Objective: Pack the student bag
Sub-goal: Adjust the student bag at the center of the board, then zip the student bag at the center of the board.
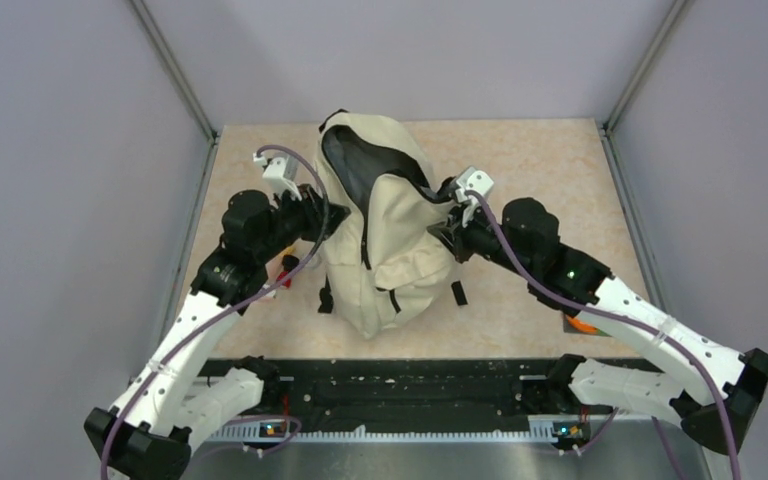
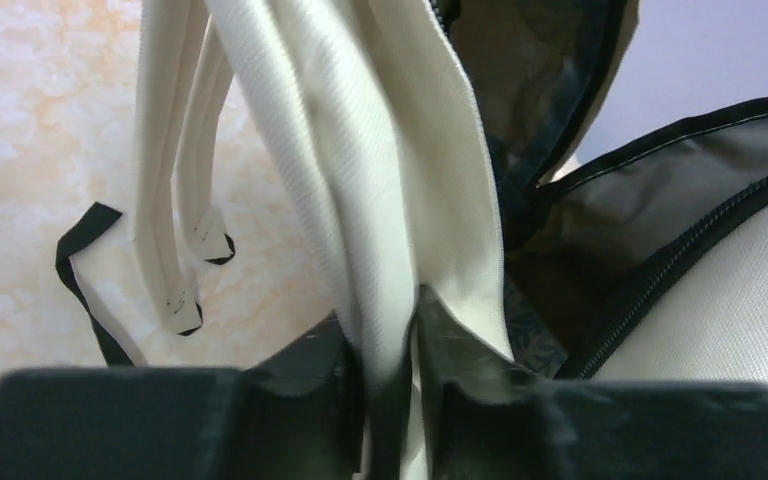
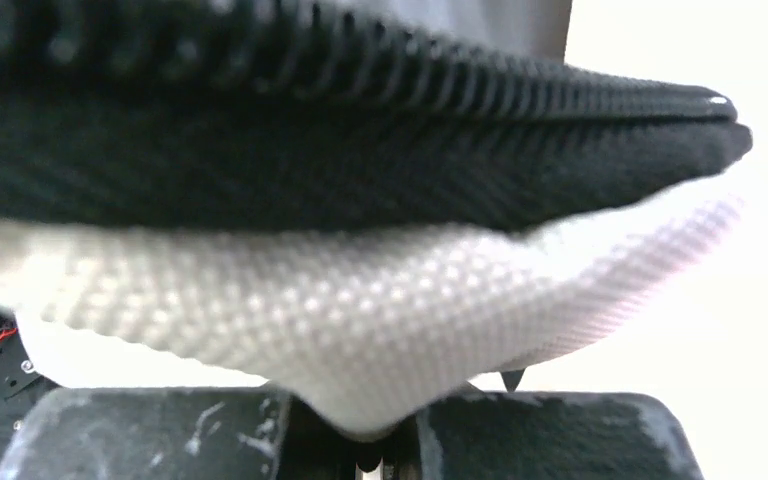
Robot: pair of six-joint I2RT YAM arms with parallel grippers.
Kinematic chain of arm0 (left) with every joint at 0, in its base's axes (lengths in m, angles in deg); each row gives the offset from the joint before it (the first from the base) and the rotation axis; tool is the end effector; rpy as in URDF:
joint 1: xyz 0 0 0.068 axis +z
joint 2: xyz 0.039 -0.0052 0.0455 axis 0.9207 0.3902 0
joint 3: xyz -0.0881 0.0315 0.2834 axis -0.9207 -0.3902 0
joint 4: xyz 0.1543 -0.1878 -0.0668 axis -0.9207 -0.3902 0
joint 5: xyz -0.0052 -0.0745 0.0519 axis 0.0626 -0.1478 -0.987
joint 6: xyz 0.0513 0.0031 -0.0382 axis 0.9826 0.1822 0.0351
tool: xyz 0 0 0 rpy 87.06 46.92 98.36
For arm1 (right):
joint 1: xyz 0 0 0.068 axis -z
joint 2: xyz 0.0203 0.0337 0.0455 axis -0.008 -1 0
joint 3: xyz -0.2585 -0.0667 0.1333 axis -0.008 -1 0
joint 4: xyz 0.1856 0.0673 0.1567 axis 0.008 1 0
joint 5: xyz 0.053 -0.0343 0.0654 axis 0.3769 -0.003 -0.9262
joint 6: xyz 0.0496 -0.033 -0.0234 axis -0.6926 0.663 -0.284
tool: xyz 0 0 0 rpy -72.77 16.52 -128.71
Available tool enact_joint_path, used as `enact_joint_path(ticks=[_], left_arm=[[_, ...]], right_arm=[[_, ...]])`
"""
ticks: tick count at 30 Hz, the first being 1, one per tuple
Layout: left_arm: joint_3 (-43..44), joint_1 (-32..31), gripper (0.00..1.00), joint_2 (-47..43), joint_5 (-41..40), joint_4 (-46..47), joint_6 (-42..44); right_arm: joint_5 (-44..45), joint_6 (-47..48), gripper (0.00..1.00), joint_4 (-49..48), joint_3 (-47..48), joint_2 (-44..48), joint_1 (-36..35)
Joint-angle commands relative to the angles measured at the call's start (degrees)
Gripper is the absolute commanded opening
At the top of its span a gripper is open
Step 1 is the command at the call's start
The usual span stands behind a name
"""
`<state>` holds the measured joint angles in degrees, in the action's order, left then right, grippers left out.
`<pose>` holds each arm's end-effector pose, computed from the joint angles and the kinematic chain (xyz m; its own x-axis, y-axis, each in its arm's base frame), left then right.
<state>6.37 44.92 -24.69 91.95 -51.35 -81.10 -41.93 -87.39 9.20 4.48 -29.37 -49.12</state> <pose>0.1788 -0.0861 0.3842 -0.4432 -0.3270 -0.8346 0.4323 0.7377 -0.5186 0.1417 0.1621 0.3949 -0.1322 -0.1592 -0.9783 -0.7608 0.6489 -0.0028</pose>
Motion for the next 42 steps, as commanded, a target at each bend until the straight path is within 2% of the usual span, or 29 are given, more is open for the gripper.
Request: enact_joint_path(ticks=[1,2,5,7,9,13,16,21,24,27,30,34,42], left_arm=[[0.48,-0.16,0.44,-4.43,-2.18,-2.19,10.29],[-0.08,-0.14,0.55,-5.3,-4.2,-3.61,11.53],[-2.35,-0.2,0.77,-9.08,-9.26,-5.66,13.87],[-4.85,-0.34,0.83,-12.48,-8.89,-5.13,14.48],[-7.18,-0.53,0.85,-16.02,-6.71,-4.09,13.33],[-10.56,-1.88,0.81,-23.68,-0.2,-1.85,10.85],[-9.0,-2.06,0.8,-26.54,5.88,-3.05,8.38],[-3.66,-2.14,0.79,-19.97,14.75,-11.86,0.86],[-3.9,-2.46,0.77,-16.49,19.02,-13.08,-4.51],[-5.14,-2.92,0.76,-15.79,19.5,-11.73,-9.31],[-6.76,-3.27,0.7,-15.08,20.53,-8.91,-13.99],[-7.17,-4.06,0.66,-13.37,21.68,-8.64,-17.12],[-2.84,-5.34,0.57,-9.42,17.62,-20.25,-14.47]], right_arm=[[3.71,-2.21,0.0,-12.54,-1.48,1.6,-0.73],[4.43,-2.58,0.0,-12.57,-2.78,1.25,-0.73],[2.93,-3.32,0.0,-13.79,-7.76,1.49,-0.73],[1.26,-3.52,0.0,-14.64,-10.06,1.99,-0.75],[1.11,-4.02,0.0,-14.49,-11.32,2.61,-0.74],[1.19,-5.07,0.0,-13.69,-11.28,3.09,-0.73],[1.7,-5.96,0.0,-14.06,-10.13,1.98,-0.73],[3.38,-6.76,0.0,-15.63,-8.28,-1.04,-0.73],[4.36,-6.85,0.0,-16.36,-7.27,-2.45,-0.73],[4.53,-6.87,0.0,-17.15,-6.66,-3.34,-0.73],[4.6,-6.86,0.0,-17.88,-6.42,-4.17,-0.73],[5.29,-6.53,0.0,-18.07,-6.17,-5.5,-0.96],[6.9,-4.91,0.0,-18.82,-6.1,-6.41,-1.62]])
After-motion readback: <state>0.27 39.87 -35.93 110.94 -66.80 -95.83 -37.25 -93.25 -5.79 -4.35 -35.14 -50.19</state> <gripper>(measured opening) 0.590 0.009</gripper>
